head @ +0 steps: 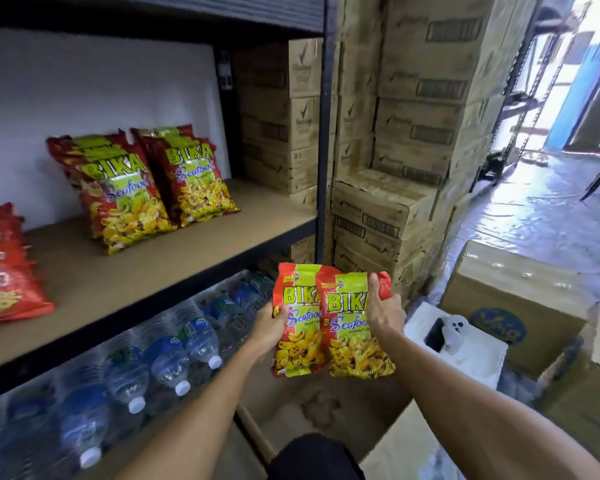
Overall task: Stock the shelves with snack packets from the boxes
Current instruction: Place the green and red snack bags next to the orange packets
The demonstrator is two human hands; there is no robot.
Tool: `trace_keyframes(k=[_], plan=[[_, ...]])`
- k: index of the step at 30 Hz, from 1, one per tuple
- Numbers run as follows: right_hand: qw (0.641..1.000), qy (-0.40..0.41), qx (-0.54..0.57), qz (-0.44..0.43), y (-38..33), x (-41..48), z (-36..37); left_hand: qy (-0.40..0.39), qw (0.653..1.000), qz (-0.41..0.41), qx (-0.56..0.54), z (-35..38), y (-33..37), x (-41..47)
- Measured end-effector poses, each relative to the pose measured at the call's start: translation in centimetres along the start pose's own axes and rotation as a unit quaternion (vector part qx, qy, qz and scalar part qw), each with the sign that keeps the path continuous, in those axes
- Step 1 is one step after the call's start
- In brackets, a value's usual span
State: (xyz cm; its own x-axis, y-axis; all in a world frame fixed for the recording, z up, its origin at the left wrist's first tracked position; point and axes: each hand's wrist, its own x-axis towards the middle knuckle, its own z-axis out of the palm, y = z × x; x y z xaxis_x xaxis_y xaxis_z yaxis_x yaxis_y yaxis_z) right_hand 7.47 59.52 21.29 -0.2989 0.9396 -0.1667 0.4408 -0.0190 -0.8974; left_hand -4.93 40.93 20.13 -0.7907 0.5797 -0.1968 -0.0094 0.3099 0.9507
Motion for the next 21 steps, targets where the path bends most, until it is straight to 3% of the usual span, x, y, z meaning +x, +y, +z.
trace_keyframes(k=[12, 21], plan=[[0.991, -0.011, 0.08, -0.102, -13.1, -5.0, -3.2, 0.093, 0.986, 0.135, -0.018, -8.7, 11.4, -6.8], [0.978, -0.059, 0.151, -0.133, -20.5, -7.7, 0.5, 0.269, 0.947, 0.174, -0.022, -15.0, 15.4, -8.3]])
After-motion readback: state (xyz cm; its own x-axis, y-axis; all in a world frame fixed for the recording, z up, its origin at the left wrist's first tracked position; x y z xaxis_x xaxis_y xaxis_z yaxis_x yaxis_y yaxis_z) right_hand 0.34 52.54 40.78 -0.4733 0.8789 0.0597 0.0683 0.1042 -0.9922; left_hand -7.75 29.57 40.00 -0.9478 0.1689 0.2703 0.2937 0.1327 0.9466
